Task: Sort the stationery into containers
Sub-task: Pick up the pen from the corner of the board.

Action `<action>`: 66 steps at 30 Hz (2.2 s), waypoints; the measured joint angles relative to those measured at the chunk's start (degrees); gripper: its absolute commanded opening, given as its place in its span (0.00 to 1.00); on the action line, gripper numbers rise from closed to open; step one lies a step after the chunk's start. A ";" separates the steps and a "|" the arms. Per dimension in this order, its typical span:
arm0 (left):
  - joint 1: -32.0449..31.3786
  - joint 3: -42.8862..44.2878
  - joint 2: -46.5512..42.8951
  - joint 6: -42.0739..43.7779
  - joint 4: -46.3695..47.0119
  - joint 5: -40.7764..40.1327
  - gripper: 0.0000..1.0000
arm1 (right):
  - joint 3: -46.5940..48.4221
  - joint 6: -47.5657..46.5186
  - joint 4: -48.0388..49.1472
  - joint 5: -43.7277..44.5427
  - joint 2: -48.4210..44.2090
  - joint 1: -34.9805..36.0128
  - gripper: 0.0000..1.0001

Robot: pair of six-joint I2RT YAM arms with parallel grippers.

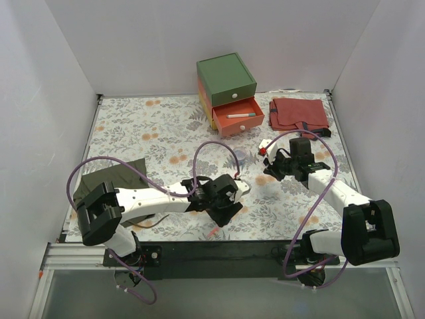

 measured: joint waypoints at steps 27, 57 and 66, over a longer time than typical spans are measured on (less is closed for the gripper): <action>-1.09 -6.80 3.04 -1.81 3.02 -0.37 0.23 | -3.61 0.15 1.66 -0.81 -2.08 -0.31 0.01; 30.71 18.29 15.47 25.55 -17.11 40.09 0.00 | -12.92 -18.56 2.80 -7.04 -27.23 2.29 0.01; 41.20 29.68 40.54 54.73 -37.88 64.35 0.00 | -20.17 -33.66 15.21 -7.91 -14.67 6.51 0.01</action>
